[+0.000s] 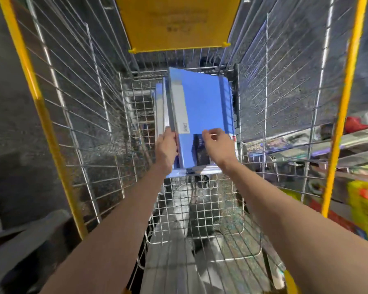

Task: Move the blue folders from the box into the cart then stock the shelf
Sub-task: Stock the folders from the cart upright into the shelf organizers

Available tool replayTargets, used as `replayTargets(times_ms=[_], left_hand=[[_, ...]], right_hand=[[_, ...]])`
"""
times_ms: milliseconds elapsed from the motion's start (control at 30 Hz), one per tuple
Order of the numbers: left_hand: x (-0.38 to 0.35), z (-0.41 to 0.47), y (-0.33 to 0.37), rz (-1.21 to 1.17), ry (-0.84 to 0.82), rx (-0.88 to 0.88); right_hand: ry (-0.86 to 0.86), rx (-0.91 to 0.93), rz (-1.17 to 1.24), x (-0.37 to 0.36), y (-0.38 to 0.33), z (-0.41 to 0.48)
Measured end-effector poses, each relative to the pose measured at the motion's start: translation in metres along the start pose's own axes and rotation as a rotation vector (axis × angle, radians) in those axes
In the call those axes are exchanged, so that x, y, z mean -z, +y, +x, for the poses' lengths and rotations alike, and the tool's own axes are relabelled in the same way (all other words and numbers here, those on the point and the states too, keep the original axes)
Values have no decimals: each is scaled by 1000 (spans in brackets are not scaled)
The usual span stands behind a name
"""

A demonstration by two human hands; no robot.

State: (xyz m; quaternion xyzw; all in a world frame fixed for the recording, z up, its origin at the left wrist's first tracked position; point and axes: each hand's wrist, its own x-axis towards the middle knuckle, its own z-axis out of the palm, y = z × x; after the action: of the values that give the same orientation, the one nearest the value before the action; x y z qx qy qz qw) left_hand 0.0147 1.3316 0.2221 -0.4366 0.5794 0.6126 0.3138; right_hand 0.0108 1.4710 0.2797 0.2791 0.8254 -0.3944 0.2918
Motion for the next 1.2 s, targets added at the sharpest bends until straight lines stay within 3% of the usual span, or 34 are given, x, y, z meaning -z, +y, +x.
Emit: replayTargets(times_ms=[267,367,500,600,867,967,1200], left_hand=[[-24,-21,8,-93,-228,-71],[-20,-12,17,52,-296,-127],[-2,23,12,324,-6,-312],[4,37,1,502,76,-248],[9,32,23,218,92,-189],[2,13,39,76,-47,-133],[-34,-11,47,-80,-244,-116]], right_hand=[[-5,118,45,29,-12,13],[-39,130,71,32,-7,20],[-120,147,118,34,-5,25],[-143,153,138,35,-3,25],[-256,145,232,38,3,27],[-250,127,230,36,1,25],[-49,144,58,43,-10,8]])
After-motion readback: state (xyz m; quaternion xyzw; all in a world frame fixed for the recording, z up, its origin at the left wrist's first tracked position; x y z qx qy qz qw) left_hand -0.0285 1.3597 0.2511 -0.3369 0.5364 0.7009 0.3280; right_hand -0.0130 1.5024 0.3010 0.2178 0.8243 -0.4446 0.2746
